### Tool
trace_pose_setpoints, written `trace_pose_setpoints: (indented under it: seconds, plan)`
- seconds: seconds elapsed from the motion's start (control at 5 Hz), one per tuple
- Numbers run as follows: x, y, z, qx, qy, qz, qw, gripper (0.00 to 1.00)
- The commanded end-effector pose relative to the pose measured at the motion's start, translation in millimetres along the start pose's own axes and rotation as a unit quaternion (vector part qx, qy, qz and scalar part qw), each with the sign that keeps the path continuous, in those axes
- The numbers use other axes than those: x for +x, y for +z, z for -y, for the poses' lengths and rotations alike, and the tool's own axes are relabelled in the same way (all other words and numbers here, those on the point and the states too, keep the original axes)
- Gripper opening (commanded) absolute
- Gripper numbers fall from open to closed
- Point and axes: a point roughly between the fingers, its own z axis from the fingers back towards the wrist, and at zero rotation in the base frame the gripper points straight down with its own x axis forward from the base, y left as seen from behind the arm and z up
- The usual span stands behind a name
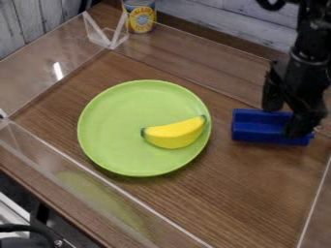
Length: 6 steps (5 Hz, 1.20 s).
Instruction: Put the blue object in the green plate
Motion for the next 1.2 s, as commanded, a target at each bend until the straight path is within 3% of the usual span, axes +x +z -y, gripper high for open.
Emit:
trace_pose_setpoints:
  seconds: [0.0, 0.6, 0.8, 1.0]
  plan:
    - [14.5, 9.7, 0.4, 0.017, -0.016, 0.035, 0.9991, 1.0]
    - [23.5, -7.8, -0.2, 0.023, -0.014, 0.042, 0.9988, 1.0]
    - [25.1, -11.8, -1.5, 0.023, -0.013, 0.041, 0.9988, 0.0]
    - [25.4, -10.5, -2.9, 0.025, -0.013, 0.04, 0.9988, 0.0]
